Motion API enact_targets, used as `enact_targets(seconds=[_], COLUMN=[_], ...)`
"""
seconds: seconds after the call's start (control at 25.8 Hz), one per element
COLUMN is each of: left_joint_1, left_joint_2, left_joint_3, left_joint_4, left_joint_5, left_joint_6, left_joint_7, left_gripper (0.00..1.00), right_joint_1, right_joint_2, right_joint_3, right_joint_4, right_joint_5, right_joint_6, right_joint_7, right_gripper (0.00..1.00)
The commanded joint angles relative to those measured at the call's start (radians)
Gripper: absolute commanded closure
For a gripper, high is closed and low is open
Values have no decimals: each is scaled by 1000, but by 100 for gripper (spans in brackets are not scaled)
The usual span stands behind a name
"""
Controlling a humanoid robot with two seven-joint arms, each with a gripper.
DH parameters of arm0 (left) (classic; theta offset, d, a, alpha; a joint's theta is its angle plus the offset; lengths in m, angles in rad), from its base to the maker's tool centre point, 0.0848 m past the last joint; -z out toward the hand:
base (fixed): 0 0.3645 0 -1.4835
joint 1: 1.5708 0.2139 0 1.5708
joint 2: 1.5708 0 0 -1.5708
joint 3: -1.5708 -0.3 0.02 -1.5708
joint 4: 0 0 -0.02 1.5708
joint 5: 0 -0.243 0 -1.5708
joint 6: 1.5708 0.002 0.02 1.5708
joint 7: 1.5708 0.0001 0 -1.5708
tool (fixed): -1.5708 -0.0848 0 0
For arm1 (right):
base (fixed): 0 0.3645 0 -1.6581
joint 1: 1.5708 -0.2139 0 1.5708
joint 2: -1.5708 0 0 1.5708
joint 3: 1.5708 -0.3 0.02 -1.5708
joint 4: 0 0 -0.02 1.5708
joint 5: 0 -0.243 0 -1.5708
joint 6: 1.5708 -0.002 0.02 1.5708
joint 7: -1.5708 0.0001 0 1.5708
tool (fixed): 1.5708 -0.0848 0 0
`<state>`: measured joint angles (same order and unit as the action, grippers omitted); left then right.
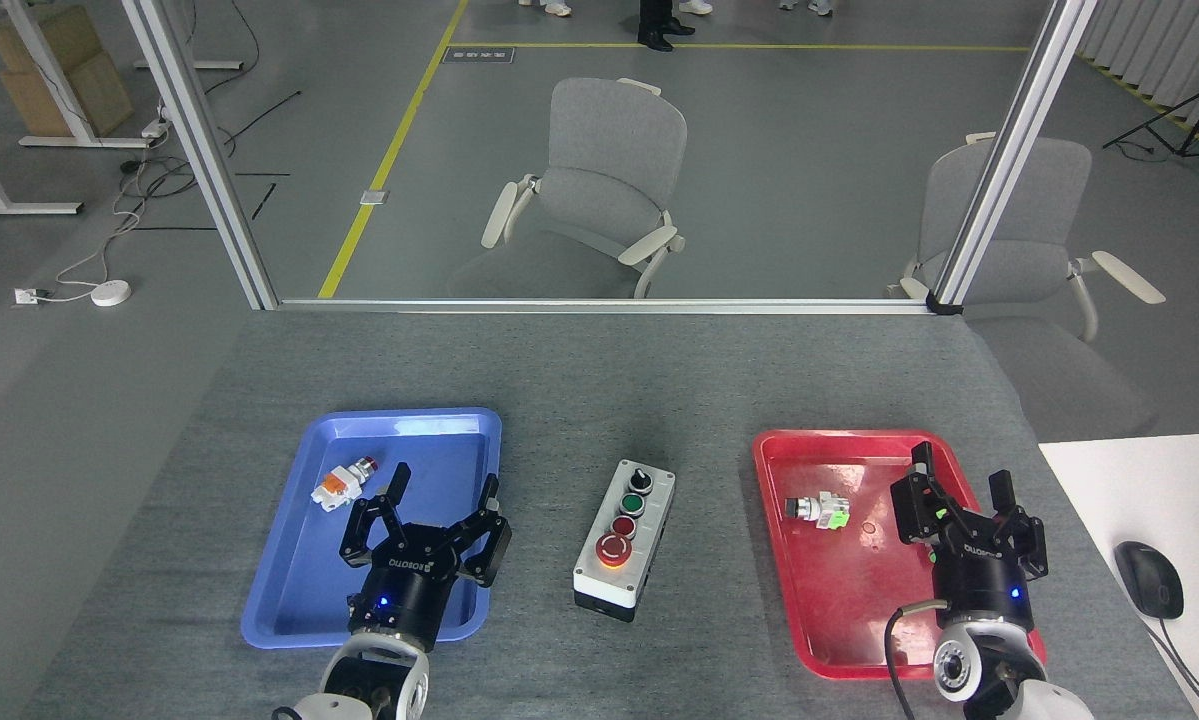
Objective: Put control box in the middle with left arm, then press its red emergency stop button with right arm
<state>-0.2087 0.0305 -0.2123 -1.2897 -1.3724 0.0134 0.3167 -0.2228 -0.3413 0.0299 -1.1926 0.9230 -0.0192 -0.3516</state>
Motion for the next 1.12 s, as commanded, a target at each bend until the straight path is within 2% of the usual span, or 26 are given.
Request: enact_targets(seconds=[0.0, 0.27, 0.47, 0.62, 0.81, 1.09], left_joint_1=[-1, -12, -8, -3, -1, 5], left_joint_2=[3, 19, 51, 77, 89, 89], left_joint_3=[1, 7, 82, 83, 91, 129], left_joint_4=[3, 15, 16, 18, 36, 39], left_joint_5=[39, 44, 44, 42, 53, 213], left_joint_6=[0, 0, -12, -10, -12, -15], left_joint_7=[-31, -74, -76, -76, -76, -74], left_gripper=[0, 0, 0, 0, 0, 0], right_joint_1=[-1, -24, -41, -21, 69, 79], right_joint_2=[-4, -2, 7, 7, -8, -7], right_joint_3=[-1, 5, 13, 58, 59, 58], right_joint_4=[11, 73, 88, 54, -44, -41], right_joint_5=[3, 8, 28, 54, 66, 65], right_joint_6=[-15, -7, -5, -24, -56, -56], right_joint_7=[6, 8, 8, 6, 6, 8], right_gripper=[0, 0, 0, 0, 0, 0])
